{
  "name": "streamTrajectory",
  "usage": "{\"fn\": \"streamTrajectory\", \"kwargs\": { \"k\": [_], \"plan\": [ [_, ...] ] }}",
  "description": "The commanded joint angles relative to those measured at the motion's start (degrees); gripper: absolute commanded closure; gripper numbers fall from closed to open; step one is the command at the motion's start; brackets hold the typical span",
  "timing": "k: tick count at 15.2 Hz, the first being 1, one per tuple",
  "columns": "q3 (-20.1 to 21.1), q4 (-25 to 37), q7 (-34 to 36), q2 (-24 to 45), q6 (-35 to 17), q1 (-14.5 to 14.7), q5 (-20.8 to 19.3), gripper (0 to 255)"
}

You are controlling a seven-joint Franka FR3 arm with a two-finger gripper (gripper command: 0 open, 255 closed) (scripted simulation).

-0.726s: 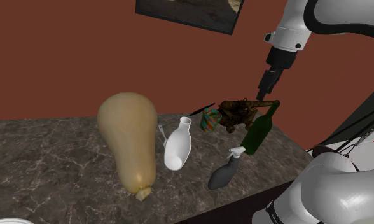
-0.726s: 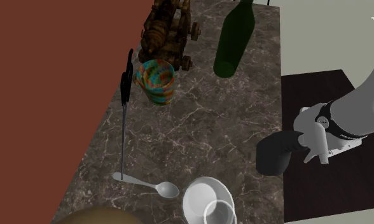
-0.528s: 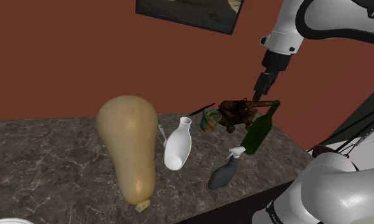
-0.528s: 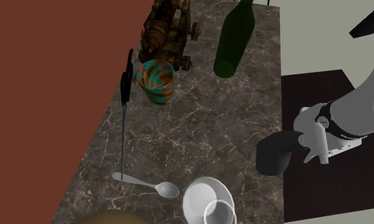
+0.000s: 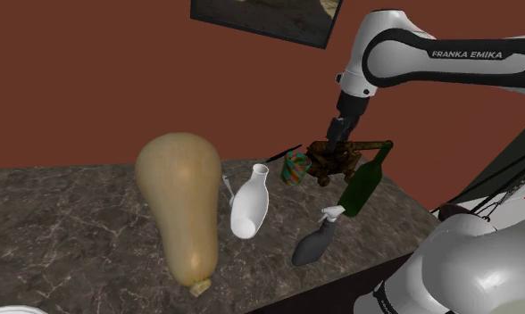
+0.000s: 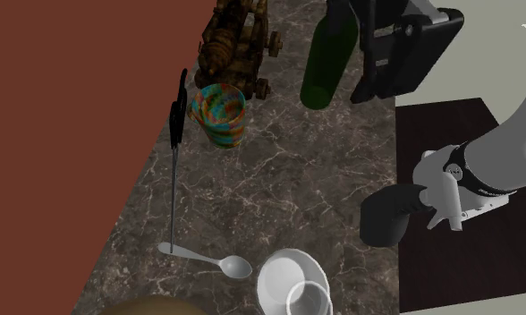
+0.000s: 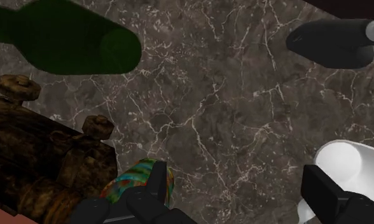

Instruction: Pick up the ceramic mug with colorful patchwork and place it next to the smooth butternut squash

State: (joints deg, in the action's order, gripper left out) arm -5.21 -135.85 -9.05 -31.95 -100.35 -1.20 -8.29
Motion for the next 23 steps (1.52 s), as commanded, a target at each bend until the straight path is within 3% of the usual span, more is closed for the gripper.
{"fn": "streamTrajectory", "kwargs": {
  "k": [1, 10, 19, 23],
  "plan": [
    [-0.4, 0.3, 0.3, 3.8, -3.8, -0.1, -0.3, 0],
    [-2.5, 4.3, 0.4, 21.7, -18.2, -0.9, -1.1, 0],
    [-3.8, 14.5, -0.3, 41.3, -28.0, -2.2, 0.0, 0],
    [-3.9, 14.3, -0.3, 43.5, -30.4, -2.5, 0.1, 0]
  ]
}}
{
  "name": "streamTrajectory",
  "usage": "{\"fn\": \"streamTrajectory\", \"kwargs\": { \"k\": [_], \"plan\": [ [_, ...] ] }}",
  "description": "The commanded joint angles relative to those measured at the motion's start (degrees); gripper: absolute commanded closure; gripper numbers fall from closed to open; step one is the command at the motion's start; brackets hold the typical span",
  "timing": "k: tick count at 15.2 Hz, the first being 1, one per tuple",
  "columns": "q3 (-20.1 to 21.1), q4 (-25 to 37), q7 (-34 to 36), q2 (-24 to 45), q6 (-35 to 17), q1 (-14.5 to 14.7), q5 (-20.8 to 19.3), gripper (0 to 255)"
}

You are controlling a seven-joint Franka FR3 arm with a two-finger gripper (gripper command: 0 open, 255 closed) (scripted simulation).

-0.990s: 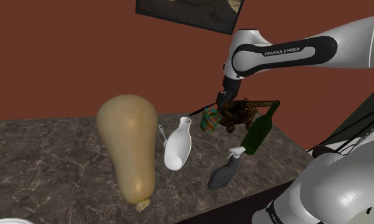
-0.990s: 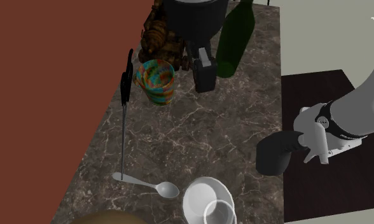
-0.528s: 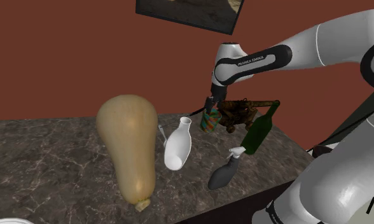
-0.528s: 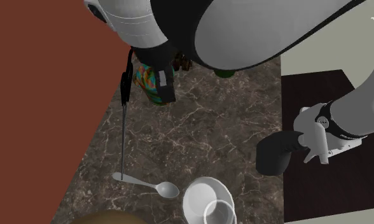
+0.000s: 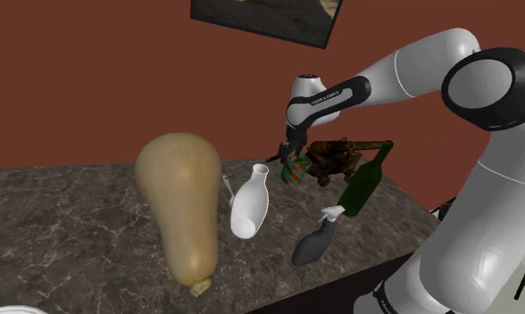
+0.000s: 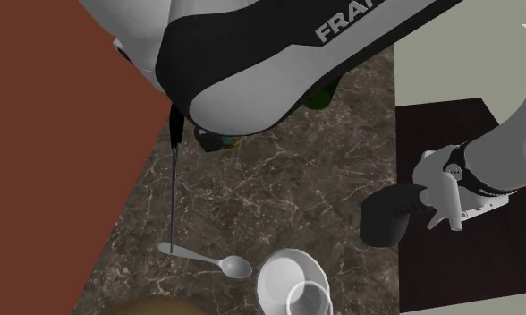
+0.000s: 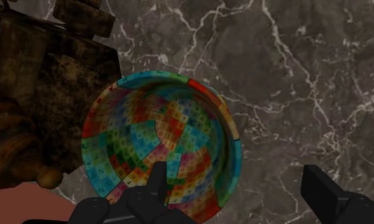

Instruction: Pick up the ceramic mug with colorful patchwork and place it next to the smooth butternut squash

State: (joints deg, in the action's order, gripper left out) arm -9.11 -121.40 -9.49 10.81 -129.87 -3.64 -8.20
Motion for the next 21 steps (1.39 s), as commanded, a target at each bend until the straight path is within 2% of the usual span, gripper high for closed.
{"fn": "streamTrajectory", "kwargs": {
  "k": [1, 4, 12, 13, 21],
  "plan": [
    [0.0, -0.4, 0.1, 1.1, -1.6, -0.1, 0.0, 0],
    [-0.1, -1.2, 0.0, 2.9, -4.1, -0.3, 0.1, 0],
    [-0.1, -1.2, 0.0, 2.9, -4.1, -0.3, 0.1, 0],
    [-0.1, -1.2, 0.0, 2.9, -4.1, -0.3, 0.1, 255],
    [-0.1, -1.2, 0.1, 2.9, -4.1, -0.3, 0.1, 255]
  ]
}}
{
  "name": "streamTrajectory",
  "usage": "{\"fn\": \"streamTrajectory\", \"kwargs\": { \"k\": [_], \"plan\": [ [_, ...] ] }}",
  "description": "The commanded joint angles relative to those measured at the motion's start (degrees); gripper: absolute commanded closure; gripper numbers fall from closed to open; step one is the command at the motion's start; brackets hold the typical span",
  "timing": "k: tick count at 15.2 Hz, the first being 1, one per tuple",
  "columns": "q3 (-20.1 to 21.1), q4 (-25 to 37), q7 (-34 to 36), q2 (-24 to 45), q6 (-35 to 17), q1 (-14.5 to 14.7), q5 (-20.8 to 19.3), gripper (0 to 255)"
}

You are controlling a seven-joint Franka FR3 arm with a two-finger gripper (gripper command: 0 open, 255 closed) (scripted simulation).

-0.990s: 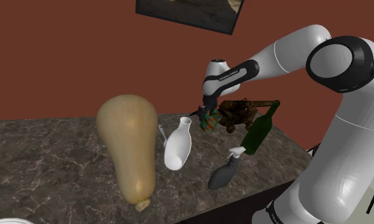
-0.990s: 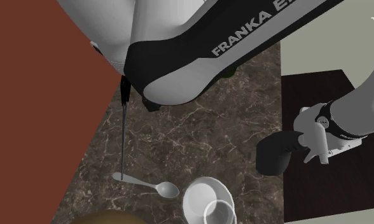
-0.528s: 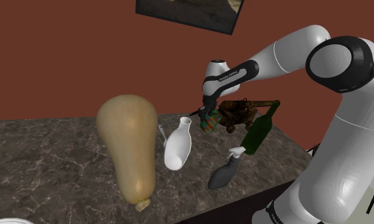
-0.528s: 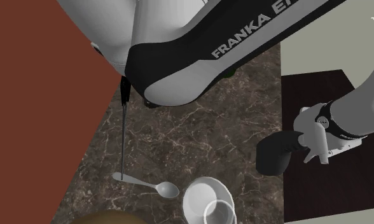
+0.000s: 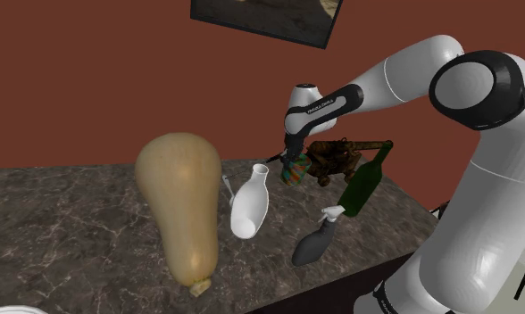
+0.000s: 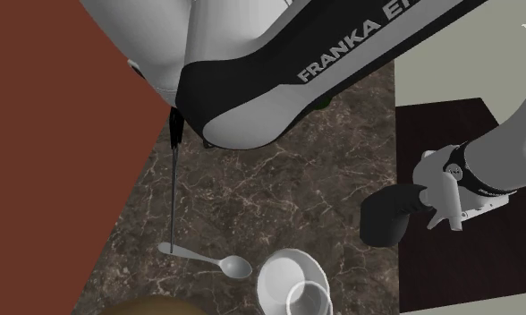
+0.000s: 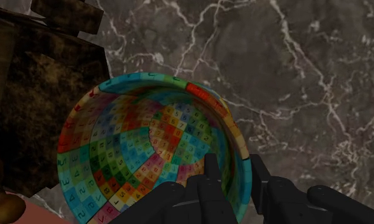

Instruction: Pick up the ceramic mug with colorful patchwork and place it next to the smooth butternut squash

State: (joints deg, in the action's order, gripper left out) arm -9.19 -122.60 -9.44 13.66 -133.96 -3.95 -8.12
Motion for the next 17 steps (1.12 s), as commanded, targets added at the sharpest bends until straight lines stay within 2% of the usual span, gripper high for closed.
{"fn": "streamTrajectory", "kwargs": {
  "k": [1, 17],
  "plan": [
    [0.0, 0.0, 0.0, 0.0, 0.0, 0.0, 0.0, 255],
    [0.0, 4.1, -1.0, -7.1, 11.2, 0.3, -0.2, 255]
  ]
}}
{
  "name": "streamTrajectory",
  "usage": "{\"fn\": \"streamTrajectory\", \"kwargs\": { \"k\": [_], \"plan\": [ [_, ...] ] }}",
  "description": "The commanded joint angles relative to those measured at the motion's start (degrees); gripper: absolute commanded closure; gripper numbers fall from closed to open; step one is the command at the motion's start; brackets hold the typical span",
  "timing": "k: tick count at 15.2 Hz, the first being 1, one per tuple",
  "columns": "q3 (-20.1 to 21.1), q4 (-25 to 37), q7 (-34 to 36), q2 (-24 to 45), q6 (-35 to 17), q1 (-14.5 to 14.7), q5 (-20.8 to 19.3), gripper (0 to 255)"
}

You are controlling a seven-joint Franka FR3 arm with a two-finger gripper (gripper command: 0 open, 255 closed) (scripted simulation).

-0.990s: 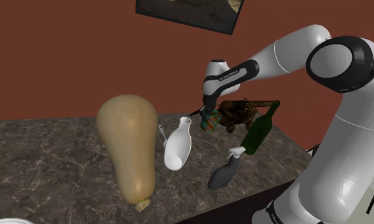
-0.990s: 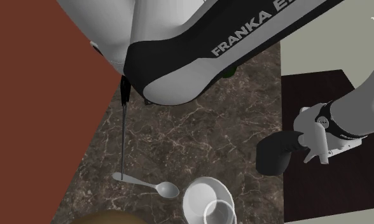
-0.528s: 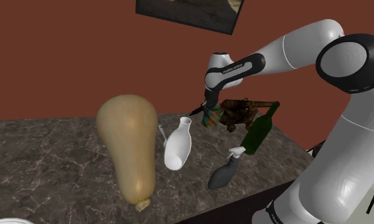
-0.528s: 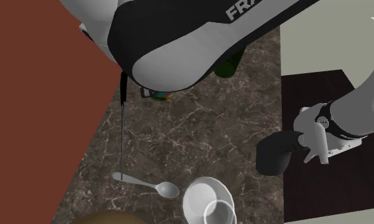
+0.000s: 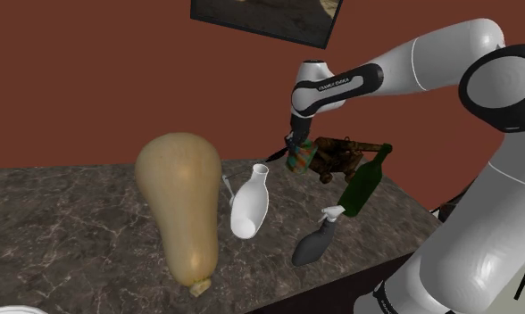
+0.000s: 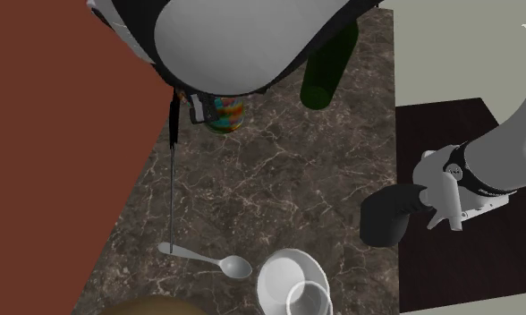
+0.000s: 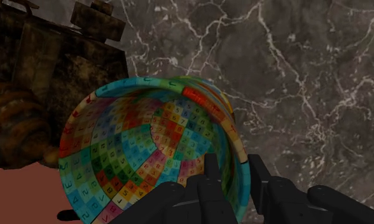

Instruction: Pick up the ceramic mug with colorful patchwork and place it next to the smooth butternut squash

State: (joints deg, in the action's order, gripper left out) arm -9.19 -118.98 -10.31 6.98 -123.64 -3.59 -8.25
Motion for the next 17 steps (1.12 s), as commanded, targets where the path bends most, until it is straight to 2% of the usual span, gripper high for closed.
{"fn": "streamTrajectory", "kwargs": {
  "k": [1, 17],
  "plan": [
    [0.0, 0.9, -0.2, -0.8, 1.6, 0.0, 0.0, 255],
    [0.2, 8.4, -1.3, -5.0, 13.2, 0.2, 0.1, 255]
  ]
}}
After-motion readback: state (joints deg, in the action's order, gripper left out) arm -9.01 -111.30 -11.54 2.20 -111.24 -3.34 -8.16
